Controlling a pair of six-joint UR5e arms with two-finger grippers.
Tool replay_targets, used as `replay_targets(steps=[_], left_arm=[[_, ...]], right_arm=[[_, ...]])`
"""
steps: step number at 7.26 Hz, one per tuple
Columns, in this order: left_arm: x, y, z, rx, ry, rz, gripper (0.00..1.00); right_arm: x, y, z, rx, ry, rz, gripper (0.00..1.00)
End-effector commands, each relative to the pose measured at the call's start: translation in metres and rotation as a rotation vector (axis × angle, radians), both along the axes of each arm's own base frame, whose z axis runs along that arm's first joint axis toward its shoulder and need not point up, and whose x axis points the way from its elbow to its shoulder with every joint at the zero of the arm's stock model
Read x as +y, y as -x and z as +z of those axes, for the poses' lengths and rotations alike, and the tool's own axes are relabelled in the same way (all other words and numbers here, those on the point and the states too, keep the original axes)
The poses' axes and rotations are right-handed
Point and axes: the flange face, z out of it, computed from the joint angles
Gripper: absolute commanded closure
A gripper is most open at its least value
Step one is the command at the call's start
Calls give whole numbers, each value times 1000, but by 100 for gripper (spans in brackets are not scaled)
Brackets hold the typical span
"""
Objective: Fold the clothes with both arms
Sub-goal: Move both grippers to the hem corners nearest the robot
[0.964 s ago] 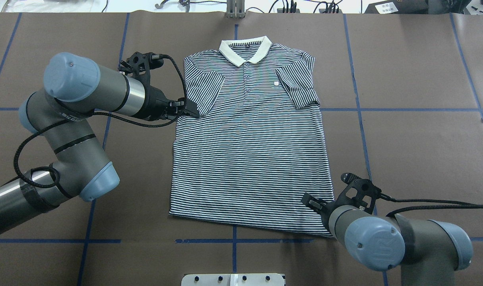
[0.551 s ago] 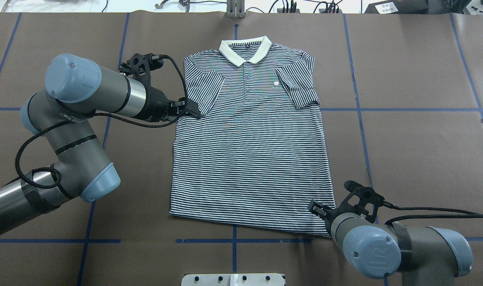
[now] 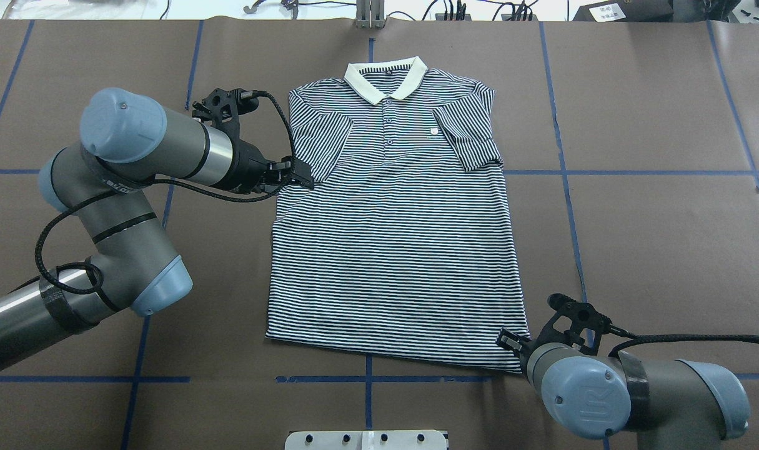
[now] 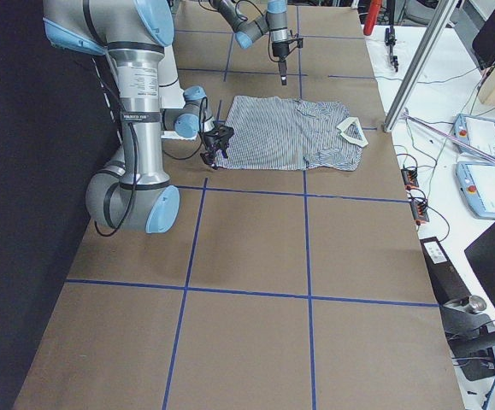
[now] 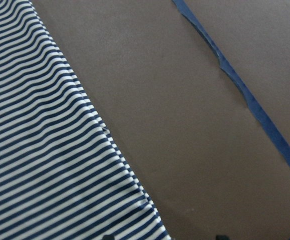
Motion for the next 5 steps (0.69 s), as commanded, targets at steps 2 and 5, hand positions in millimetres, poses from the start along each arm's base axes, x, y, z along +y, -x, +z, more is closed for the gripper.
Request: replay_targets(steps=[2,5], left_arm=[[-1,-1,1,-2,1,-1,23],[2,2,-9,18,28,-14,23]], right_arm=[[2,0,-1,-4,16,4,94],[7,-7,-18,-43,22,-11,100]])
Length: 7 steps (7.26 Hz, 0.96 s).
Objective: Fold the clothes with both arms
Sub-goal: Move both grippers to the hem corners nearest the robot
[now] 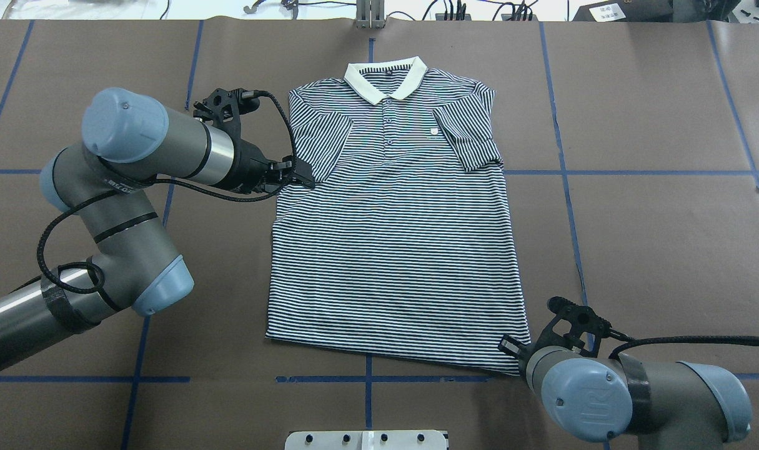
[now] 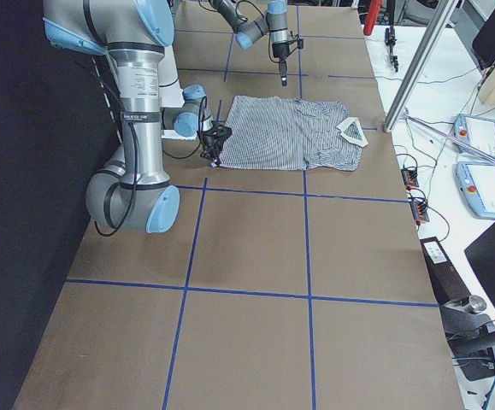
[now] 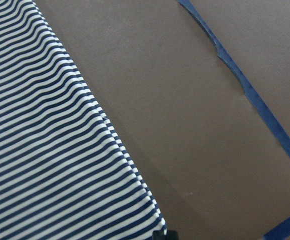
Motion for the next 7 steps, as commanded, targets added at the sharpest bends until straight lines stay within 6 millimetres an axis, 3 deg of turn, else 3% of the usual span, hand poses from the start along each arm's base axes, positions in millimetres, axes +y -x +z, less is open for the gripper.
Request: replay_targets(steps=[1,2,3,4,5,7], left_arm=[[15,-3,-15,41,79,-67,23],[65,-24,-11,22,99,-117,23],[113,-31,-7,-49,103,-136,24],[146,-33,11,-122,118,-136,24],[181,-50,47,-171,175,-161,24],[209,-68,59,-196,202,-130,25]], right_arm=[[5,-17,-27,-51,10,-14,100],[6,-24,-37,-61,13,-16,100],[6,-25,-39,-64,13,-16,100],[4,-25,-39,-64,12,-15,100],[2,-27,-38,-63,10,-12,100],[2,-26,-38,-62,7,-16,100]])
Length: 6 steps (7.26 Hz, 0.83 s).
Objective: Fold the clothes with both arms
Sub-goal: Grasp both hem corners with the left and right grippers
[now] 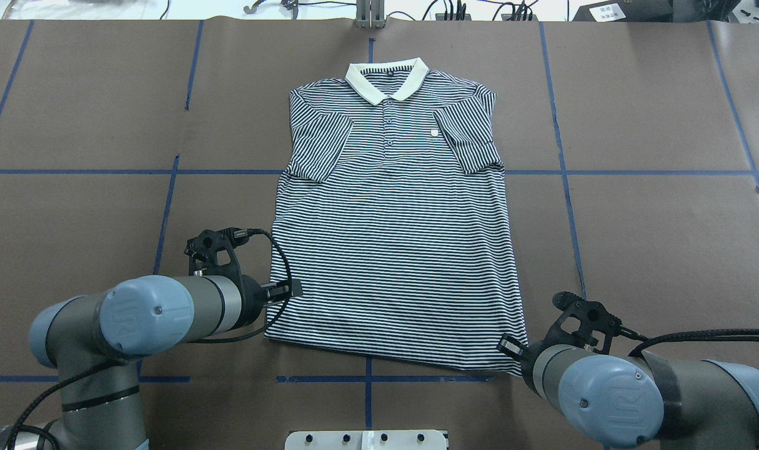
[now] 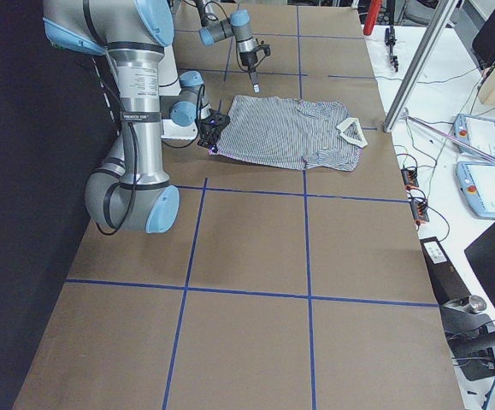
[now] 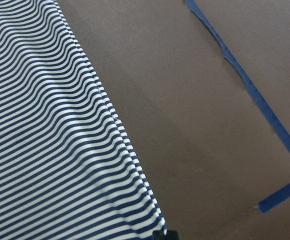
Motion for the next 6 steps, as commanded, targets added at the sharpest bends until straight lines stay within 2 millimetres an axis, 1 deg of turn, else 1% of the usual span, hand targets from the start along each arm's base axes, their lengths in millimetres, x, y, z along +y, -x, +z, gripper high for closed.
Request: replay_targets(steps=[1,2,3,4,5,6], left_arm=[[23,-12,12,-21,28,15,26],[30,-15,20,-36,32,27,26],[32,-16,22,-39,33,31,29],[34,-17,22,-40,34,34,36],[35,-17,23,-41,37,36,53],[35,-17,23,-42,36,36,91]], right_arm=[[-1,0,0,1,-2,-2,100],[0,0,0,1,-2,-3,100],[0,1,0,1,-2,-3,100],[0,1,0,2,-1,-3,100],[0,1,0,1,-2,-3,100],[0,1,1,2,-1,-3,100]])
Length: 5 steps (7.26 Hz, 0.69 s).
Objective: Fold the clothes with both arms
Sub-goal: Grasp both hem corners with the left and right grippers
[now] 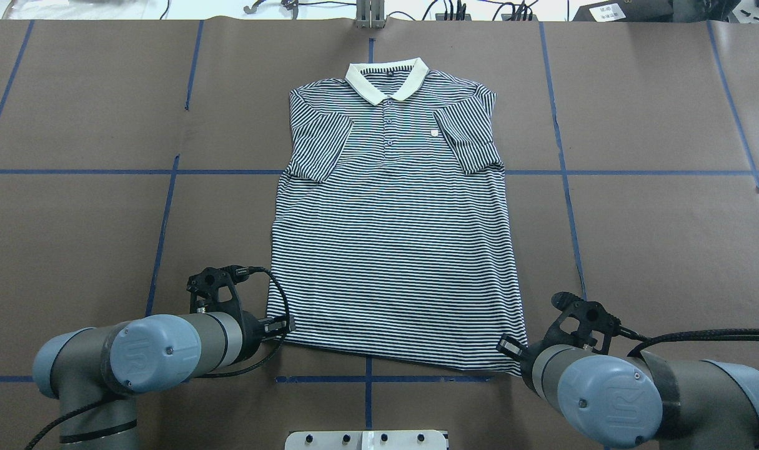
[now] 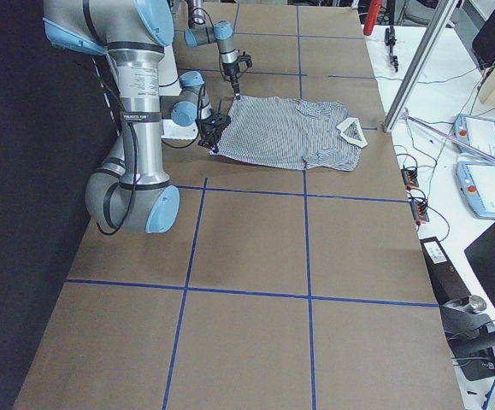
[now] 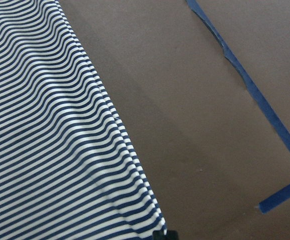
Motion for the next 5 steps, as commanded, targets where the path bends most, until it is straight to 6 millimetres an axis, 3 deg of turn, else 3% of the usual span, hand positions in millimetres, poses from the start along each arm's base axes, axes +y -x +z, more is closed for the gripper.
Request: replay_targets(steps=[1,3,4,5], left_arm=[[1,0,0,0,0,2,100],[4,8,-16,46,53,-31,100],[25,17,-39,51,102,-26,100],[50,44,-75,50,147,-16,100]], right_arm=[[0,0,0,-1,0,0,100],[-3,-4,-3,-7,-2,8,100],[-1,-19,-9,-22,-3,10,100],[8,-51,-19,-52,6,-4,100]])
